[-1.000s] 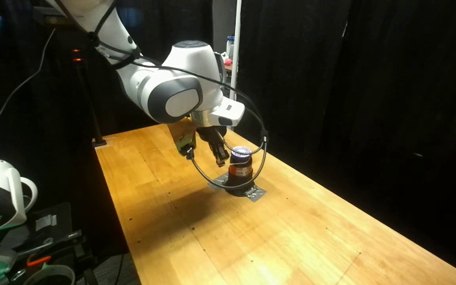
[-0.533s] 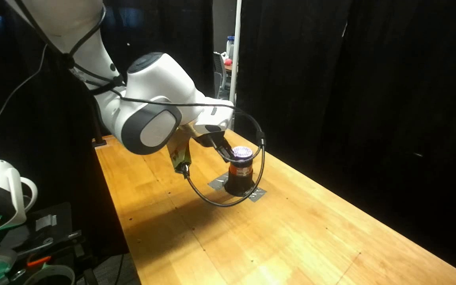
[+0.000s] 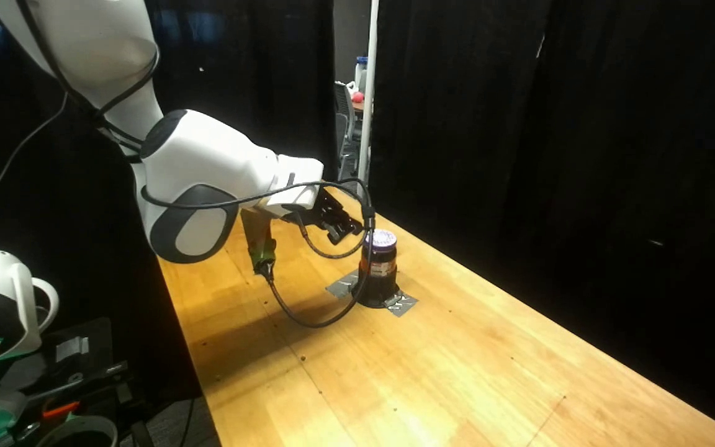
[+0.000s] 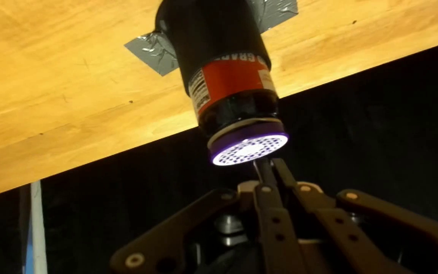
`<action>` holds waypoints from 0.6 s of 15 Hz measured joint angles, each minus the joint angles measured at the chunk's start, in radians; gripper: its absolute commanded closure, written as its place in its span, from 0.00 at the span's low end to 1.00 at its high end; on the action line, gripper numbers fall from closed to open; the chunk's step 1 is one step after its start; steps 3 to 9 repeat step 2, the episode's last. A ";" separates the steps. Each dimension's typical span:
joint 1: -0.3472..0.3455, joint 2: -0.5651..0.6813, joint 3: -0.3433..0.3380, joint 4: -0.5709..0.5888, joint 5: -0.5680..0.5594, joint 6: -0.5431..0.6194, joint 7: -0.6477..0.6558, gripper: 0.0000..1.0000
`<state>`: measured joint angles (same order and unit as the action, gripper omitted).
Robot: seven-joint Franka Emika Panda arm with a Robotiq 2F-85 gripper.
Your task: Put the elastic on the cup
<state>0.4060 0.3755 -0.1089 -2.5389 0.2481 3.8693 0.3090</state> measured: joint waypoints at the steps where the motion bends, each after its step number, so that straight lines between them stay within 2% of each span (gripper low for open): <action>1: -0.036 0.000 0.049 -0.003 -0.002 0.004 0.003 0.64; 2: -0.075 -0.003 0.097 -0.006 -0.022 -0.009 0.016 0.55; 9: -0.075 -0.003 0.097 -0.006 -0.022 -0.009 0.016 0.55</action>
